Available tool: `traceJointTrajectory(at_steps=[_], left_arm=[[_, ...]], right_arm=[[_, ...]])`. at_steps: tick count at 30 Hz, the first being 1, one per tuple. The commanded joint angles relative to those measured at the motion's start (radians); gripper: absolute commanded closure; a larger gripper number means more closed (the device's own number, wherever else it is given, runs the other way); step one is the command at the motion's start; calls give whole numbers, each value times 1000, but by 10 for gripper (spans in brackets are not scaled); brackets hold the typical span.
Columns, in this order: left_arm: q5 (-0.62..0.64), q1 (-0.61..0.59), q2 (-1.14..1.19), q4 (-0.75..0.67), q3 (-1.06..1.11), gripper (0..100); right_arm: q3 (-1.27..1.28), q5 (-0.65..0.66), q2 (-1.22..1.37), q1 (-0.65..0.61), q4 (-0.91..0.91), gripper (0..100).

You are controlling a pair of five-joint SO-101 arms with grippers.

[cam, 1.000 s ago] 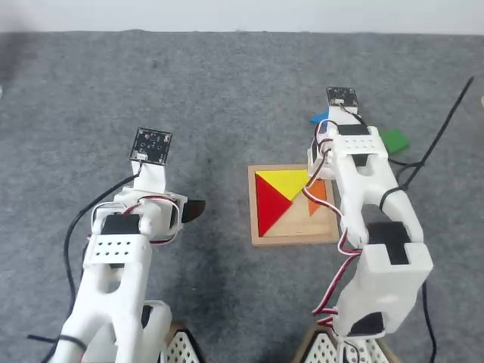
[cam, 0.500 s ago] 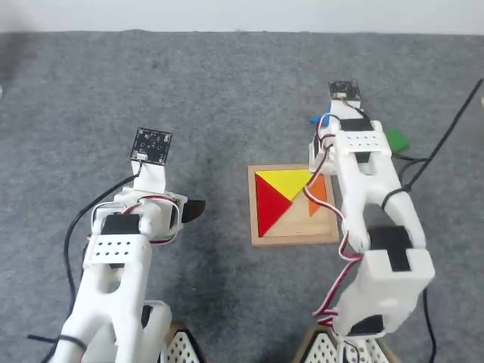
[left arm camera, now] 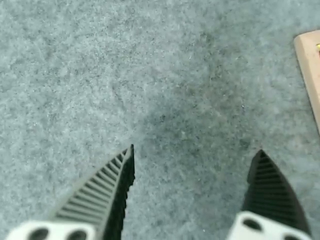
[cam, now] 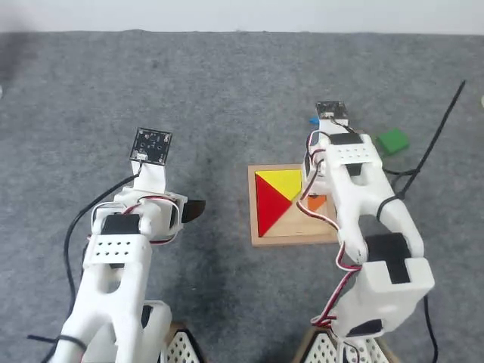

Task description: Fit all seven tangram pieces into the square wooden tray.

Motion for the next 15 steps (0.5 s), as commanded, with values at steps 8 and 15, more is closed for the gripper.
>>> traceJointTrajectory(at_steps=[8,15], left_arm=[[-14,-3,-26,-18,-4,654],[-14,-3,-25,-18,-4,654]], right_arm=[[-14,-2,-50,1,-48,589],[-63,-2,-64,4,-21,589]])
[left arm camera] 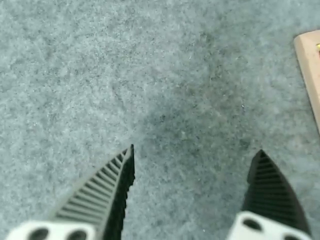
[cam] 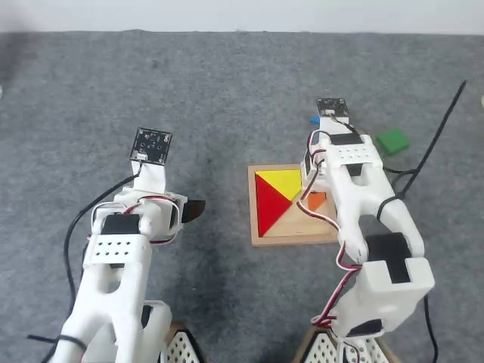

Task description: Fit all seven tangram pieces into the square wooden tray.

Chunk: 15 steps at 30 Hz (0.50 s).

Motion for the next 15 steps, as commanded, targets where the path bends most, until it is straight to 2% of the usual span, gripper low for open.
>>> traceJointTrajectory(at_steps=[1,5,11,15], left_arm=[[-14,-3,-25,-18,-2,654],[-14,-3,-25,-18,-2,654],[-14,-3,-25,-18,-2,654],[-14,-3,-25,-18,-2,654]], right_arm=[[-80,-2,-64,8,38,589],[-152,2,-120,62,124,589],[-215,107,-251,159,188,589],[-279,155,-202,239,188,589]])
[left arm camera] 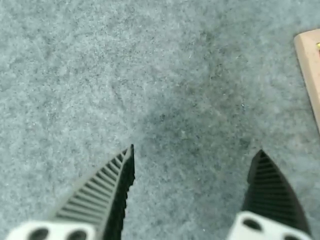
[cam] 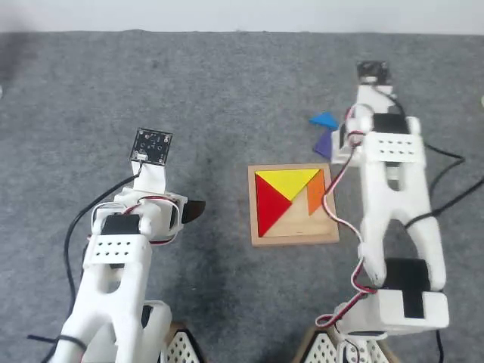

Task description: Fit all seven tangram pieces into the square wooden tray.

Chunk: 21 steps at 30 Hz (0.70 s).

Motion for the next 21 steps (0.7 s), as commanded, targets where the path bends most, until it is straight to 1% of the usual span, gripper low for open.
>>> traceJointTrajectory(at_steps=[1,4,11,13,16,21], left_arm=[[-14,-3,-25,-18,-4,654],[-14,3,-25,-21,7,654],[-14,3,-25,-44,16,654],[-14,3,-25,-61,28,654],[-14,3,-25,-68,30,654],[-14,3,-25,-68,30,654]], right_arm=[[-101,43,21,73,5,589],[-209,72,148,77,1,589],[-549,28,476,7,12,589],[-637,55,549,2,19,589],[-740,137,647,-1,47,589],[-845,183,762,-2,56,589]])
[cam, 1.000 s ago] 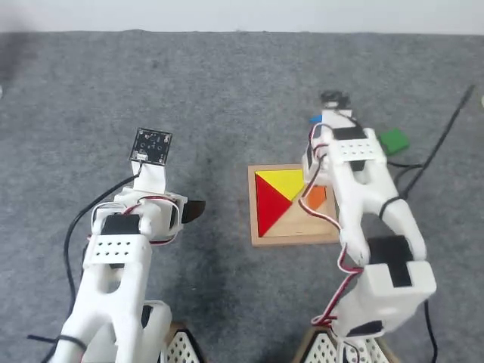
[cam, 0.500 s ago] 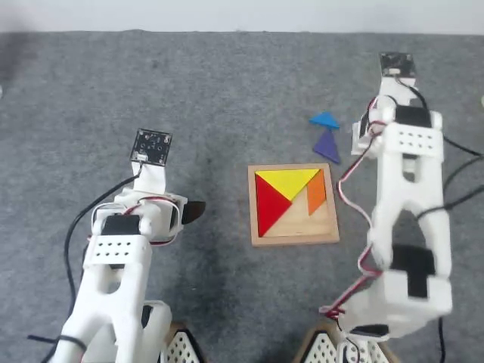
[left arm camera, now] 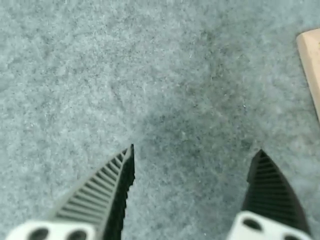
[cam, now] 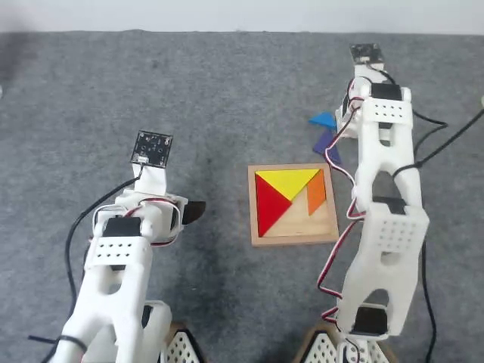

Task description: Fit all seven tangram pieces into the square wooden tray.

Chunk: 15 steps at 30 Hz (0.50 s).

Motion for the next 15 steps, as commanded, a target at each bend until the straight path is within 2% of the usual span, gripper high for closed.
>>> traceJointTrajectory(at_steps=[1,9,11,15], left_arm=[[-14,3,-25,-18,-5,654],[-14,3,-25,-17,-5,654],[-14,3,-25,-17,-5,654],[-14,3,-25,-17,-5,654]], right_arm=[[-109,51,33,-15,22,591],[-133,249,79,-22,48,768],[-133,307,81,-18,48,775],[-133,327,81,-8,48,779]])
